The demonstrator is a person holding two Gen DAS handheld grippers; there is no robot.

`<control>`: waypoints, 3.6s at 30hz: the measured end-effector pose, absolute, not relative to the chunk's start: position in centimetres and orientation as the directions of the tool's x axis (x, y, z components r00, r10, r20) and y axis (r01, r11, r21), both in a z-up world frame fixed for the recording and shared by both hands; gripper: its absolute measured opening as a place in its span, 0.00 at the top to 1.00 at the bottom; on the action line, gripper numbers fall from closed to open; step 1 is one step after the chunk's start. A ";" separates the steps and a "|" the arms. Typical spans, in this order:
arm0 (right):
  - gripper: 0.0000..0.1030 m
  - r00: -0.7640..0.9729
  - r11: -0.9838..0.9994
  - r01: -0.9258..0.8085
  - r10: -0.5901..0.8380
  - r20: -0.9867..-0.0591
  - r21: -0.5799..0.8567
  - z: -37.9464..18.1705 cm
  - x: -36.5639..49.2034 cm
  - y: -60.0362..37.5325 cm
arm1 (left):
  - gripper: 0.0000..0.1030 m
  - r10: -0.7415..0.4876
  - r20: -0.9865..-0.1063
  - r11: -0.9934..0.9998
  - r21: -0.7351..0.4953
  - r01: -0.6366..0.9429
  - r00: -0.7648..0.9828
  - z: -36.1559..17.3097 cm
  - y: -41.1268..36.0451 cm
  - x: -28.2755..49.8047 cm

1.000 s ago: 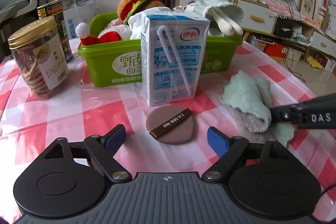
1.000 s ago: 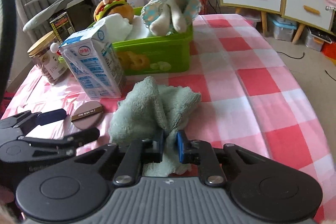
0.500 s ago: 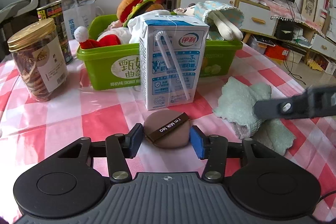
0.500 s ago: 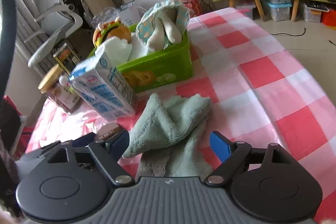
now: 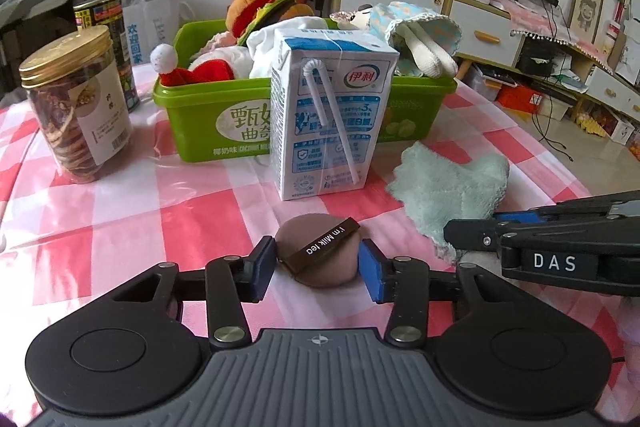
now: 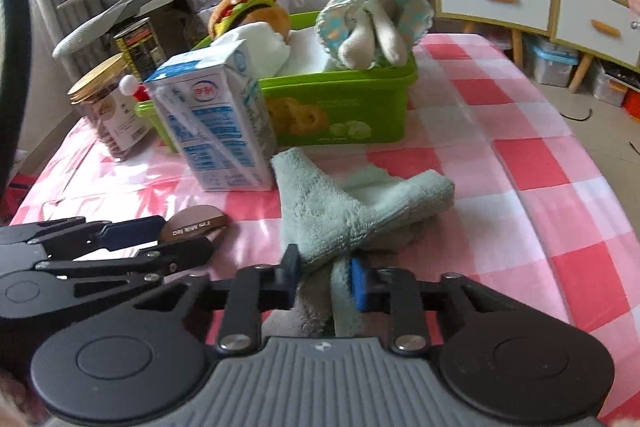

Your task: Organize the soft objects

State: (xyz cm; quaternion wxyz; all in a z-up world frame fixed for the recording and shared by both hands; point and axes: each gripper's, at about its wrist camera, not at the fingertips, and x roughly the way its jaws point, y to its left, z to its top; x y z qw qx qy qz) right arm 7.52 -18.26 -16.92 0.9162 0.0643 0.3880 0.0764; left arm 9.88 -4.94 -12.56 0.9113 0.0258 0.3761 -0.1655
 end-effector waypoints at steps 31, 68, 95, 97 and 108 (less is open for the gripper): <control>0.89 0.760 0.905 -0.080 0.326 -0.562 0.417 -10.2 5.7 -20.2 | 0.61 -0.313 -0.629 0.950 -0.197 0.243 0.712 -6.9 3.1 7.5; 0.89 0.757 0.957 -0.132 0.266 -0.597 0.259 -7.3 19.9 -19.2 | 0.61 -0.264 -0.672 0.958 -0.101 0.267 0.692 -4.1 -2.7 22.5; 0.47 0.705 0.967 -0.092 0.233 -0.670 0.240 -8.0 20.9 -19.8 | 0.22 -0.257 -0.692 0.962 -0.114 0.249 0.675 -4.2 -2.5 23.2; 0.44 0.718 0.966 -0.086 0.230 -0.657 0.244 -7.1 20.2 -20.1 | 0.20 -0.254 -0.687 0.963 -0.113 0.246 0.681 -3.6 -2.5 22.5; 0.35 0.750 0.964 -0.023 0.192 -0.633 0.264 -5.0 15.1 -22.5 | 0.05 -0.228 -0.673 0.973 -0.132 0.189 0.704 -1.7 -0.2 17.6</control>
